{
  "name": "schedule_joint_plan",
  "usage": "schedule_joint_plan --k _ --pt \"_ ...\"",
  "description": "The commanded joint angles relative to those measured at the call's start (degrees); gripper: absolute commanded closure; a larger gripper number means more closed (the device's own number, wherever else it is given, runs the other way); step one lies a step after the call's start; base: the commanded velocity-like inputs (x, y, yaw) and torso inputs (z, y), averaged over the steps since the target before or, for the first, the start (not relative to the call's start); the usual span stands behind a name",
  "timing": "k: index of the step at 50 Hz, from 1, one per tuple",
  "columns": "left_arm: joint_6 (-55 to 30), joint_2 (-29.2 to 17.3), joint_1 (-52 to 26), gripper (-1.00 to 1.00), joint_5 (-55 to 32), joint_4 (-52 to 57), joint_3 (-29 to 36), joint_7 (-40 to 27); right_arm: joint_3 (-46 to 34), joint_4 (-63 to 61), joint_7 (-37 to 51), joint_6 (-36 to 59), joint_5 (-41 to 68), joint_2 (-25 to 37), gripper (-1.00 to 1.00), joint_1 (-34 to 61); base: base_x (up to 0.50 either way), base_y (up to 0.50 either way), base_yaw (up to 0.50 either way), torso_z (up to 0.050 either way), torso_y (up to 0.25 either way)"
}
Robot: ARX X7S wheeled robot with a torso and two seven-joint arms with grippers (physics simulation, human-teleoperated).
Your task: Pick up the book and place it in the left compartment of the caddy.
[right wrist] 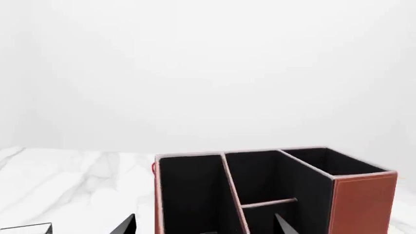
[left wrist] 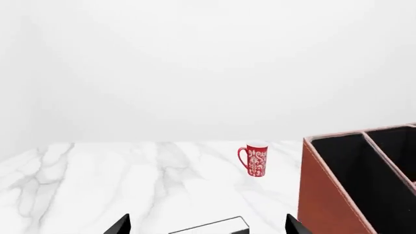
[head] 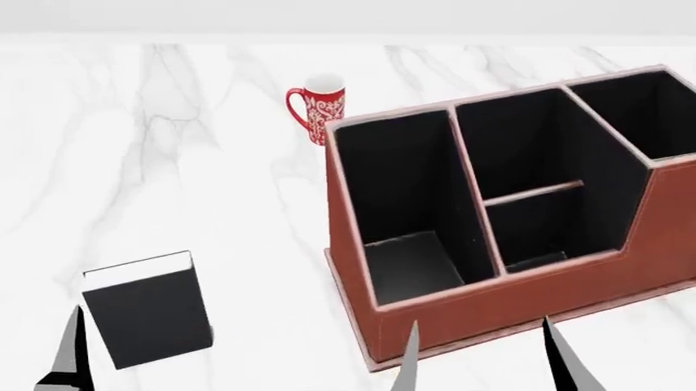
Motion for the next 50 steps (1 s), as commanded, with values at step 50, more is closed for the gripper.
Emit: schedule_joint_plan --k 50 --pt "-0.76 -1.94 -0.50 -1.00 -3.53 1.35 -0.64 -2.12 -0.63 -0.37 4.72 -0.07 2.80 2.65 -1.00 0.96 0.23 0.00 0.00 0.000 0.001"
